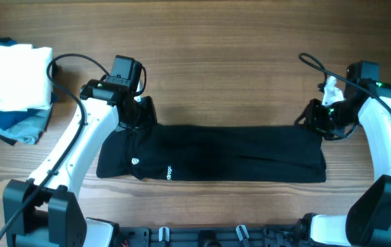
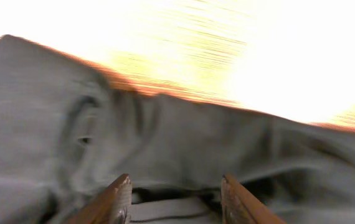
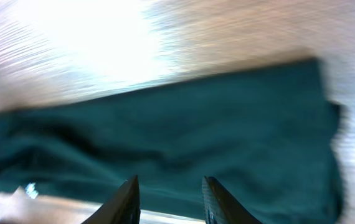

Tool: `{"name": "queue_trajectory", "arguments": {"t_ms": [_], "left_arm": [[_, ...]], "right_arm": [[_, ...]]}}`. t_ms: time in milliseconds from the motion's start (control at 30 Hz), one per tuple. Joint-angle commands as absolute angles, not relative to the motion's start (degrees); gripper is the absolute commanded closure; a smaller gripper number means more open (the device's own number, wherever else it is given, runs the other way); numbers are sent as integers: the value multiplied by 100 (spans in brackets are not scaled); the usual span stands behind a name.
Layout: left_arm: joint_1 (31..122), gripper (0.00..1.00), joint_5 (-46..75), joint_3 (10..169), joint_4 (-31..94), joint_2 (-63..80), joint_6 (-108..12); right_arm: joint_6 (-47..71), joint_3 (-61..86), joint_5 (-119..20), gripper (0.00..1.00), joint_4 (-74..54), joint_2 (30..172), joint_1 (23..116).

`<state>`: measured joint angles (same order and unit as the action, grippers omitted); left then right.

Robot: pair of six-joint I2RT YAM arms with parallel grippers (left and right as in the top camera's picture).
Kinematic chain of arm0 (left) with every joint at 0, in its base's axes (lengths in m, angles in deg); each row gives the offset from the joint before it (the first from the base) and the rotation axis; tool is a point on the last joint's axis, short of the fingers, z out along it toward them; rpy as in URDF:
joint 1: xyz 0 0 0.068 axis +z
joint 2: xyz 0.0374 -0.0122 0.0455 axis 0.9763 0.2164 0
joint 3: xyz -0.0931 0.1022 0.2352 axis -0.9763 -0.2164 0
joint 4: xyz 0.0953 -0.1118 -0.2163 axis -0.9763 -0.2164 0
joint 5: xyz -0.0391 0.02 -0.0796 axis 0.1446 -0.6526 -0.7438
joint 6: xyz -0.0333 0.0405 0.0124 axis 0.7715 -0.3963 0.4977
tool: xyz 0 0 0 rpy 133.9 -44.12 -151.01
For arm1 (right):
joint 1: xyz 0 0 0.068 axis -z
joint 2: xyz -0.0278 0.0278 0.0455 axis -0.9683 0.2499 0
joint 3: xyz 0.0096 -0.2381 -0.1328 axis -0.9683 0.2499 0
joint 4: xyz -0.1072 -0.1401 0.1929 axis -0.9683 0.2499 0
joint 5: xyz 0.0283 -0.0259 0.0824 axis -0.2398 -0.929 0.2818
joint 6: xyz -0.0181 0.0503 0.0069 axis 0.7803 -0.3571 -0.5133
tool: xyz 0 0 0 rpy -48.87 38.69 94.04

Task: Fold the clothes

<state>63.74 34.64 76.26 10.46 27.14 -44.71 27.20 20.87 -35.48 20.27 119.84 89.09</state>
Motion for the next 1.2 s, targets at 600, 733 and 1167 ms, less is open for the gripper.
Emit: {"name": "queue_trajectory", "arguments": {"t_ms": [600, 733, 1167], "left_arm": [[5907, 53, 3403, 5593, 2353, 2865, -4476], [6230, 53, 3405, 5593, 2613, 2865, -4476], [6344, 0, 2990, 6227, 2253, 2078, -4480]], "right_arm": [[454, 4089, -5063, 54, 523, 11923, 8657], [498, 4023, -5061, 50, 346, 11923, 9108], [1684, 4043, -4796, 16, 556, 11901, 9613]]}}
